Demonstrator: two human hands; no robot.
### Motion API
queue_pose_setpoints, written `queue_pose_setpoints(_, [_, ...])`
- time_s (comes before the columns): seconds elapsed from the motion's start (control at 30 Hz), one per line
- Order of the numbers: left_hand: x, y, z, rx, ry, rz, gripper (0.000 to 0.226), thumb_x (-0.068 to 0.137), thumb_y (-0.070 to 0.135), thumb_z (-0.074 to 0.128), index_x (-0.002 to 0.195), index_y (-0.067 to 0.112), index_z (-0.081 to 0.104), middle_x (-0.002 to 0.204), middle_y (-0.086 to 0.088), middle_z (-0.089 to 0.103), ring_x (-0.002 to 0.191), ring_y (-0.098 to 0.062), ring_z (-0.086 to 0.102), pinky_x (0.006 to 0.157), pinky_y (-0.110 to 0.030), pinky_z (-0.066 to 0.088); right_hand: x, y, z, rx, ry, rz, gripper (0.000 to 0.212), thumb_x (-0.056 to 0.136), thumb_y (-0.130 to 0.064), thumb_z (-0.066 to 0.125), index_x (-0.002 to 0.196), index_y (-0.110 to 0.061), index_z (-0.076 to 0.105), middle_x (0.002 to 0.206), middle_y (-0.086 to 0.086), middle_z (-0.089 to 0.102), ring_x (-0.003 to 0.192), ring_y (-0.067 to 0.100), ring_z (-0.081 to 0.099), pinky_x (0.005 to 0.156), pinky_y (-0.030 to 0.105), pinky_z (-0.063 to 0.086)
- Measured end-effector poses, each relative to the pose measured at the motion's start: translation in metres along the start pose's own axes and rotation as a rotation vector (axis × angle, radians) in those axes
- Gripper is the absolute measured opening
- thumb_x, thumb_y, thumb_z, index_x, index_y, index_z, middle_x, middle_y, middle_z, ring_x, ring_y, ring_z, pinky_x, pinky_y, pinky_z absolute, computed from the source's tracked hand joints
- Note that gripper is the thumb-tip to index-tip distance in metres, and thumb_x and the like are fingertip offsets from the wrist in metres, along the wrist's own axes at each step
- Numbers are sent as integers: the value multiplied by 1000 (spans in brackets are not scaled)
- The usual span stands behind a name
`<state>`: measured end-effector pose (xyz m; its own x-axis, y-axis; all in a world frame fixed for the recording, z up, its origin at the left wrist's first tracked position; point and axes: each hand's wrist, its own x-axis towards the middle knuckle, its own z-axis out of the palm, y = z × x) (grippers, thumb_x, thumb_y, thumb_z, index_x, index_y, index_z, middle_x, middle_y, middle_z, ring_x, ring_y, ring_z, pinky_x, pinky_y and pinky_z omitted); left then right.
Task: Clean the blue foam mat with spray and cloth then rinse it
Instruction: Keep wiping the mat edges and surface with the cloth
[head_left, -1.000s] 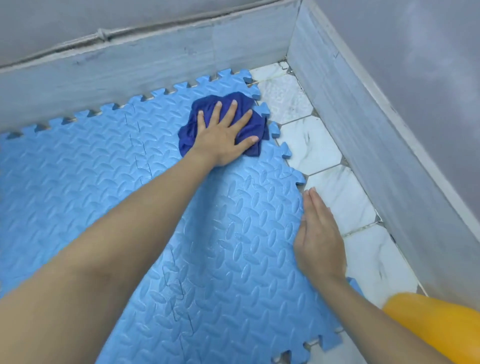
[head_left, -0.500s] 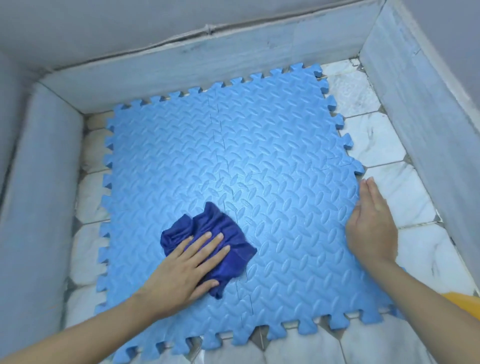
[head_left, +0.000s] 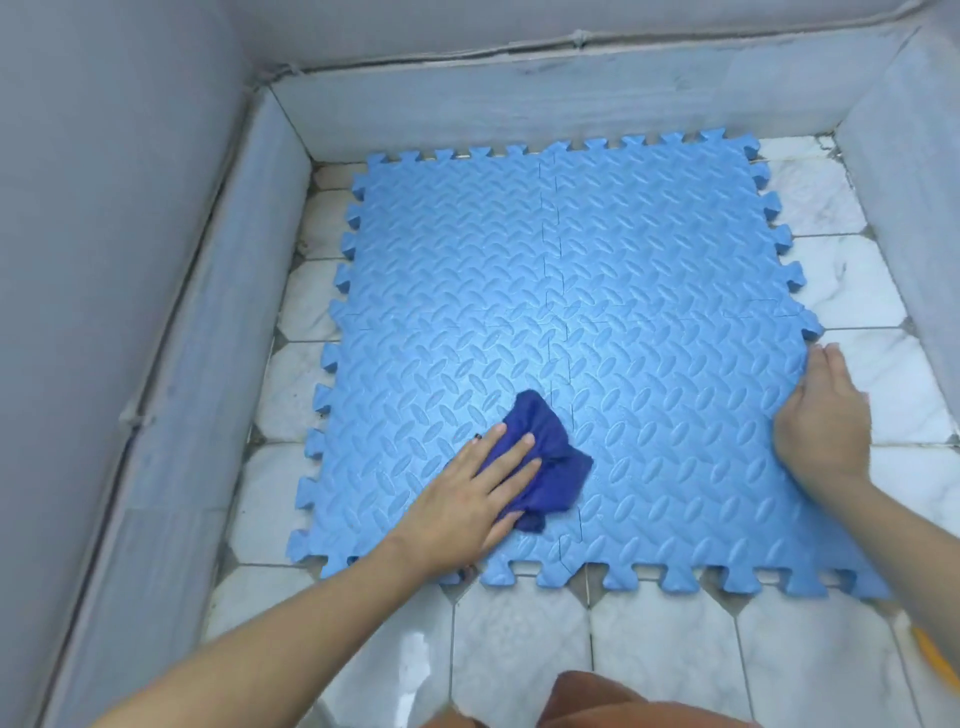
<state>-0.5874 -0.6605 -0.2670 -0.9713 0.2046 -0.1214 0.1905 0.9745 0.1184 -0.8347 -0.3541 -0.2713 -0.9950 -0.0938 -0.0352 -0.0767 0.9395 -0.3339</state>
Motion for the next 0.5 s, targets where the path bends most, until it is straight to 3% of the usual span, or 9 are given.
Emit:
queue_pose_setpoints(0.07, [-24, -15, 3, 13, 28, -71, 56, 94, 40, 40, 143, 14, 42, 154, -6, 34, 143, -32, 29, 114, -46, 32, -2, -1, 1, 4, -57, -10, 57, 87, -17, 25, 140, 0, 36, 147, 22, 36, 131, 41, 40, 105, 60, 33])
queue_pose_setpoints(0.13, [-40, -47, 2, -47, 108, -367, 58, 94, 39, 35, 143, 8, 42, 154, -11, 34, 144, -34, 25, 113, -48, 32, -8, -2, -1, 42, -116, -59, 52, 98, -16, 29, 147, 1, 29, 156, 21, 26, 143, 37, 27, 115, 56, 23])
queue_pose_setpoints(0.2, [-53, -86, 1, -103, 151, -648, 63, 95, 40, 26, 143, 1, 40, 153, -18, 31, 144, -37, 21, 118, -47, 21, -20, -2, -7, 69, -177, -98, 55, 103, -20, 35, 152, 0, 20, 162, 18, 14, 149, 34, 14, 121, 50, 14])
queue_pose_setpoints(0.27, [-58, -100, -1, -122, 145, -738, 68, 99, 43, 16, 141, -5, 39, 152, -25, 31, 144, -39, 21, 119, -48, 13, -38, -1, -17, 106, -192, -54, 65, 101, -25, 44, 154, -3, 14, 163, 15, 8, 151, 28, 8, 122, 44, 10])
queue_pose_setpoints(0.37, [-46, -72, -4, -66, 140, -566, 63, 101, 37, 19, 137, -9, 42, 147, -27, 38, 142, -38, 23, 120, -43, 8, -68, 3, -23, 181, -236, 23, 68, 101, -29, 44, 155, -8, 10, 164, 8, 8, 151, 22, 8, 122, 40, 12])
queue_pose_setpoints(0.5, [-6, 12, -4, -22, 87, -141, 62, 104, 40, 15, 136, 1, 49, 147, -16, 42, 138, -35, 37, 112, -46, 26, -62, 7, -31, 190, -415, 13, 65, 103, -23, 42, 156, -15, 6, 165, 6, -2, 152, 16, -1, 117, 24, 5])
